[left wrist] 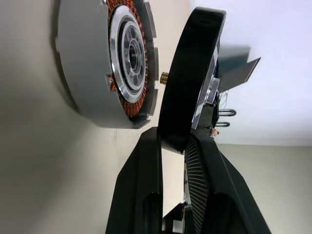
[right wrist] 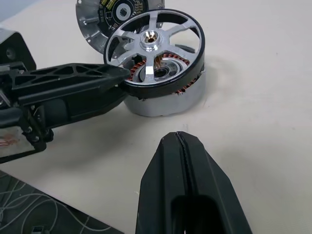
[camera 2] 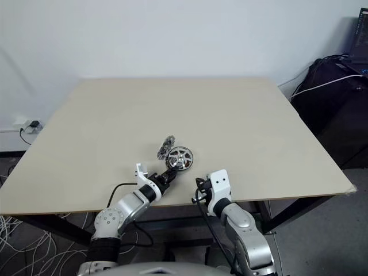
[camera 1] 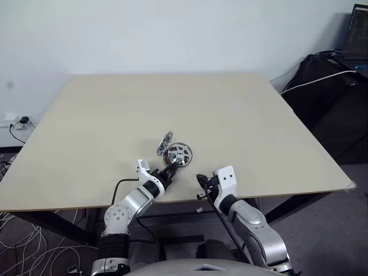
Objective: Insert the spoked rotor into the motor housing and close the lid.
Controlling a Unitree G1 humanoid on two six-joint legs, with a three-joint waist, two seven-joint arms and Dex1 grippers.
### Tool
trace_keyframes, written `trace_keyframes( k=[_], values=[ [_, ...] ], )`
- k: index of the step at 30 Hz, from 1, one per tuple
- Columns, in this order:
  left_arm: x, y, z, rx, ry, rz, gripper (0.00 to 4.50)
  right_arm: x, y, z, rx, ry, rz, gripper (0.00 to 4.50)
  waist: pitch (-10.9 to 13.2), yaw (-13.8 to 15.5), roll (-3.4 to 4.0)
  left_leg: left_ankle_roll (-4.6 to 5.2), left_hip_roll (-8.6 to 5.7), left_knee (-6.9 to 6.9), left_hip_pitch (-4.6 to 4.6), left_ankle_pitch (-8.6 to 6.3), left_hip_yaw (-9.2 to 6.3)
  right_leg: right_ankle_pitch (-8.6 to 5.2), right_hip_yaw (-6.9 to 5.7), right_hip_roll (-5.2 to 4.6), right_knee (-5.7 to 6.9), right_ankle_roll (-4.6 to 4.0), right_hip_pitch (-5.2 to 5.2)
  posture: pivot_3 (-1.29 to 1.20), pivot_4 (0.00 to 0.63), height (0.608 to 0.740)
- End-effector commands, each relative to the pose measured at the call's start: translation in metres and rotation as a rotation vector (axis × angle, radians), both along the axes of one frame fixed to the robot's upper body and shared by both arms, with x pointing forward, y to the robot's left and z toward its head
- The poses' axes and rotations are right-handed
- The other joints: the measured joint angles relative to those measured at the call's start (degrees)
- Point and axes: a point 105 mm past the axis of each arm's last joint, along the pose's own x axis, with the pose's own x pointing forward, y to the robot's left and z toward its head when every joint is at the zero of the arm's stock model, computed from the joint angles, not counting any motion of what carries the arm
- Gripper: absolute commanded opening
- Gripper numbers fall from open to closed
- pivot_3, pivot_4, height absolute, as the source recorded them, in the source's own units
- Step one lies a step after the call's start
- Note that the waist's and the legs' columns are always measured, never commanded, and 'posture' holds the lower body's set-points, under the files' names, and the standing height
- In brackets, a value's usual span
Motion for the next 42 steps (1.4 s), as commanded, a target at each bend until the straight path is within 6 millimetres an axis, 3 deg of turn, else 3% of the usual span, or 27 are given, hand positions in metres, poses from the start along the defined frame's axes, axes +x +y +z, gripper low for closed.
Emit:
trace_keyframes(
  k=[1,31,42],
  values=[
    [0.009,-0.034,0.026,-0.132,-0.057,-0.017,0.39,0.003,0.001,0.015,0.018,-0.066,0.002,0.0,0.0,0.0,0.0,0.0,0.0,0.0,0.0,0.0,0.0,0.0,0.0,0.0,0.0,0.0,0.0,0.0,0.0,0.74],
    [0.019,-0.037,0.022,-0.128,-0.071,0.0,0.39,0.003,-0.001,0.015,0.01,-0.067,-0.013,0.0,0.0,0.0,0.0,0.01,-0.01,0.01,0.01,0.0,0.0,0.0,-0.01,0.04,0.0,0.01,0.02,0.0,0.0,0.74],
    [0.02,-0.034,0.025,-0.114,-0.088,0.014,3.87,0.003,-0.001,0.015,0.012,-0.065,-0.009,0.0,-0.2,0.0,0.08,0.01,0.02,0.07,0.09,0.0,-0.01,0.04,0.0,-0.05,0.0,0.13,0.11,0.0,0.0,0.74]
  ],
)
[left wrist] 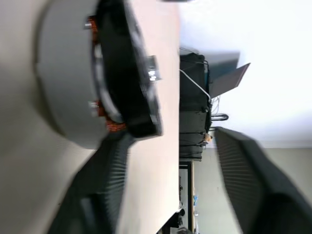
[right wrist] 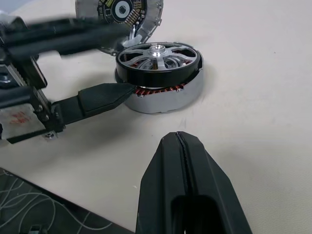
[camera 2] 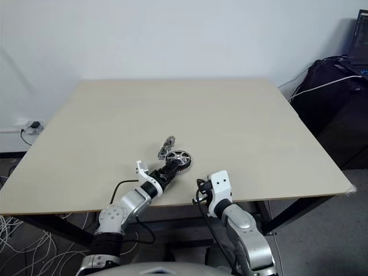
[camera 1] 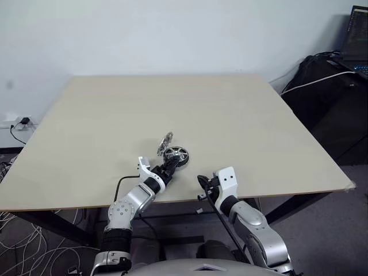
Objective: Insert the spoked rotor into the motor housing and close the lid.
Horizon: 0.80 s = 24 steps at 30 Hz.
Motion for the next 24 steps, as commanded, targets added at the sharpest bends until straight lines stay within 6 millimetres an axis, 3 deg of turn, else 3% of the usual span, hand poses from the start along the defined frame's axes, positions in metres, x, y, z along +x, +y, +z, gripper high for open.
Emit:
trace_keyframes(
  k=[1,8,17,21,24],
  values=[
    [0.007,-0.032,0.023,-0.105,-0.036,0.0,3.87,0.004,0.002,0.017,0.021,-0.071,-0.002,0.0,0.0,0.0,0.01,0.0,0.0,0.0,0.0,0.0,0.0,-0.01,0.0,-0.01,0.0,0.06,0.0,0.0,0.0,0.74],
    [-0.005,-0.028,0.03,-0.067,-0.055,-0.035,3.87,0.004,0.002,0.016,0.023,-0.069,-0.005,0.0,0.0,0.0,0.02,-0.01,0.05,-0.01,-0.05,0.0,-0.02,0.13,0.06,0.0,0.0,-0.11,-0.11,0.0,0.0,0.74],
    [-0.018,-0.002,0.029,0.03,-0.03,-0.003,3.87,0.005,0.004,0.016,0.034,-0.065,-0.002,0.0,0.1,0.0,-0.01,-0.01,0.02,-0.06,-0.14,-0.01,-0.02,0.08,0.04,-0.02,-0.08,-0.15,-0.16,0.0,0.0,0.74],
    [-0.022,0.002,0.057,0.202,-0.357,-0.058,3.87,0.011,0.003,0.021,0.045,-0.098,-0.024,0.0,0.1,-0.1,0.03,-0.02,0.02,-0.06,-0.13,-0.01,0.01,0.08,0.03,0.0,-0.08,-0.15,-0.17,0.0,0.0,0.74],
    [-0.022,0.008,0.059,0.408,-0.546,-0.053,3.87,0.019,0.006,0.025,0.026,-0.129,-0.02,0.0,0.1,-0.1,0.16,-0.05,0.03,-0.15,-0.12,0.0,0.08,0.09,0.08,0.03,-0.09,-0.18,-0.21,0.0,0.0,0.74]
  ],
)
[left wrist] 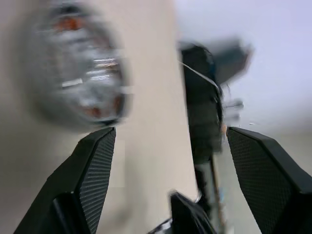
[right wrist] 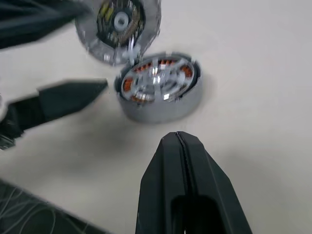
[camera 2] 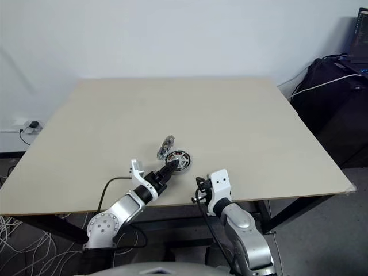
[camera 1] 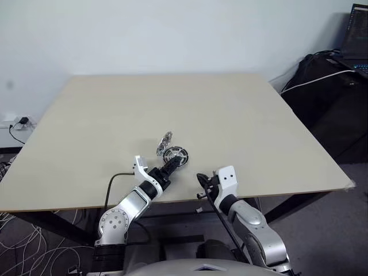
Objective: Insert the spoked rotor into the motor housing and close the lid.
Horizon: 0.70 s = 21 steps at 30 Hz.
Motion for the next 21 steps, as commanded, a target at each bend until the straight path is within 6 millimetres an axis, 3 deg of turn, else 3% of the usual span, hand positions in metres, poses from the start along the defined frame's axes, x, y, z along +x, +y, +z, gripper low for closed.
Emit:
trace_keyframes(
  k=[1,4,7,11,17,21],
  values=[
    [0.003,0.006,0.016,0.232,-0.293,0.021,3.87,0.016,0.004,0.017,-0.012,-0.093,0.001,0.0,0.0,-0.1,0.06,0.0,0.0,-0.02,0.01,0.0,0.02,0.0,0.02,-0.01,-0.01,0.0,0.0,0.0,0.0,0.74],
    [0.002,0.015,0.004,0.498,-0.459,0.034,3.87,0.031,0.01,0.02,-0.051,-0.125,0.017,0.0,0.0,-0.1,0.11,-0.02,0.01,-0.07,0.06,0.01,0.13,0.01,0.09,0.01,0.0,-0.01,-0.05,0.0,0.0,0.74],
    [-0.008,0.014,-0.01,0.646,-0.561,-0.041,3.3,0.046,0.014,0.023,-0.065,-0.142,0.01,0.0,0.0,0.1,0.15,-0.05,0.02,-0.15,0.05,0.02,0.15,0.01,0.1,0.0,0.02,-0.03,-0.12,0.0,0.0,0.74],
    [-0.018,0.017,-0.025,0.754,-0.596,-0.054,1.98,0.072,0.02,0.021,-0.111,-0.133,0.009,0.0,0.0,0.1,0.17,-0.08,-0.01,-0.3,-0.09,0.04,0.21,-0.04,0.15,-0.06,0.01,-0.11,-0.34,0.0,0.0,0.74],
    [-0.013,0.03,-0.023,0.797,-0.612,0.07,0.03,0.098,0.036,0.015,-0.147,-0.084,0.036,0.0,0.0,0.1,0.18,-0.12,0.01,-0.36,-0.19,0.09,0.3,-0.03,0.22,-0.03,0.08,-0.13,-0.54,0.0,0.0,0.74],
    [-0.019,0.022,-0.019,0.788,-0.712,0.019,0.03,0.104,0.052,0.016,-0.131,-0.063,0.085,0.0,0.0,0.0,0.2,-0.11,0.01,-0.37,-0.17,0.11,0.33,-0.04,0.22,0.01,0.11,-0.15,-0.54,0.0,0.0,0.74]
  ],
)
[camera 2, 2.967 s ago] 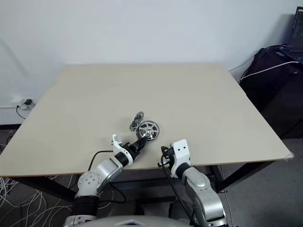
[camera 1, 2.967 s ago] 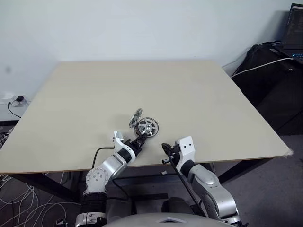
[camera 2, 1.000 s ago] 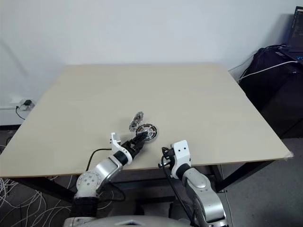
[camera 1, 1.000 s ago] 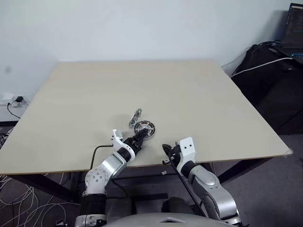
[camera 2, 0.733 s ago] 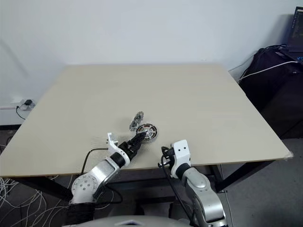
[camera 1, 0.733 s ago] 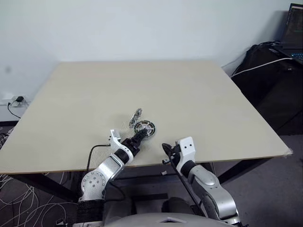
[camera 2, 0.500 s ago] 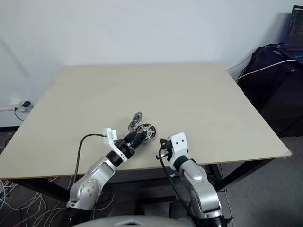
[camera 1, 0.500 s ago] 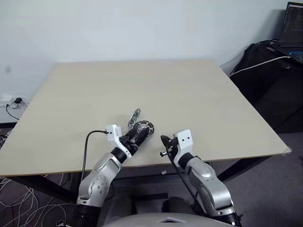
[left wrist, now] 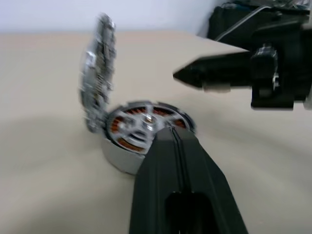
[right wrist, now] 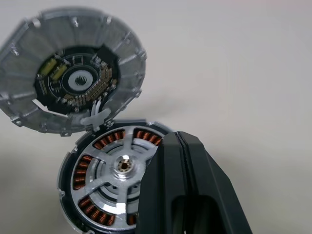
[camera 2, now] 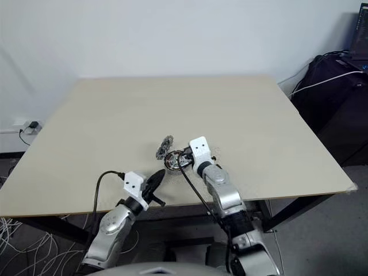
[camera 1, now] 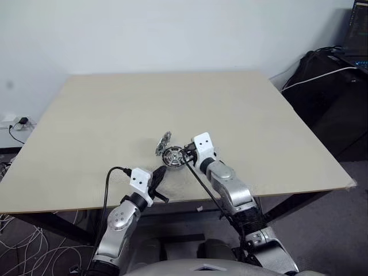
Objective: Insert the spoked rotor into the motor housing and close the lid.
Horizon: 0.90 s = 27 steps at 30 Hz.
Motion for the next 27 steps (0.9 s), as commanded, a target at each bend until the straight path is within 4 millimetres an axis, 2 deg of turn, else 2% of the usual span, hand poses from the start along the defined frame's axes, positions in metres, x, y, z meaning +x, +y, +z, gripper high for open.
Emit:
trace_keyframes(
  k=[1,6,11,18,20,22,25,27],
  values=[
    [-0.001,-0.006,0.01,0.019,-0.084,-0.057,0.03,0.007,0.015,0.014,0.027,-0.024,0.049,0.0,0.0,0.0,0.0,0.01,0.0,0.0,0.0,0.0,0.01,0.0,0.0,0.01,0.0,0.0,0.01,0.0,0.0,0.74],
    [-0.006,-0.008,0.004,0.013,-0.03,-0.123,0.03,0.005,0.031,0.011,0.021,-0.004,0.118,0.0,0.0,-0.3,0.01,0.15,-0.02,0.02,0.04,0.08,0.07,0.02,0.01,0.29,0.03,0.04,0.06,0.0,0.0,0.74],
    [-0.004,-0.005,0.008,-0.001,-0.086,-0.089,0.03,0.004,0.039,0.0,0.001,0.032,0.137,0.0,0.0,-0.5,0.01,0.23,-0.01,0.04,0.17,0.13,0.07,0.03,0.01,0.31,0.04,0.08,0.19,0.0,0.0,0.74],
    [-0.006,-0.004,0.0,-0.022,-0.044,-0.075,0.03,-0.002,0.032,-0.031,-0.09,0.129,0.131,0.0,-0.1,-0.8,0.05,0.1,0.02,0.05,0.41,0.05,0.05,0.04,-0.01,0.33,0.05,0.09,0.46,0.0,0.0,0.74],
    [-0.006,-0.003,-0.001,-0.022,-0.033,-0.069,0.03,-0.002,0.032,-0.024,-0.065,0.105,0.139,0.0,-0.2,-0.8,0.1,0.09,0.02,0.05,0.56,0.03,0.05,0.04,-0.01,0.31,0.04,0.09,0.6,0.0,0.0,0.74],
    [-0.007,-0.002,-0.002,-0.026,-0.021,-0.064,0.03,-0.002,0.034,-0.009,-0.031,0.056,0.172,0.0,-0.2,-0.7,0.11,0.09,0.02,0.05,0.59,0.02,0.04,0.04,-0.01,0.29,0.05,0.1,0.62,0.0,0.0,0.74],
    [-0.008,0.0,-0.004,-0.04,0.006,-0.043,0.03,-0.009,0.034,0.013,-0.048,-0.023,0.287,0.0,-0.1,-0.7,0.14,0.1,0.01,0.05,0.53,0.02,0.02,0.04,-0.02,0.17,0.04,0.1,0.57,0.0,0.0,0.74],
    [-0.008,0.001,-0.006,-0.047,0.024,-0.024,0.0,-0.015,0.029,0.017,-0.097,-0.042,0.354,0.38,-0.1,-0.7,0.14,0.11,0.0,0.08,0.44,0.02,0.01,0.04,-0.03,0.12,0.04,0.11,0.5,0.0,0.0,0.74]
  ],
)
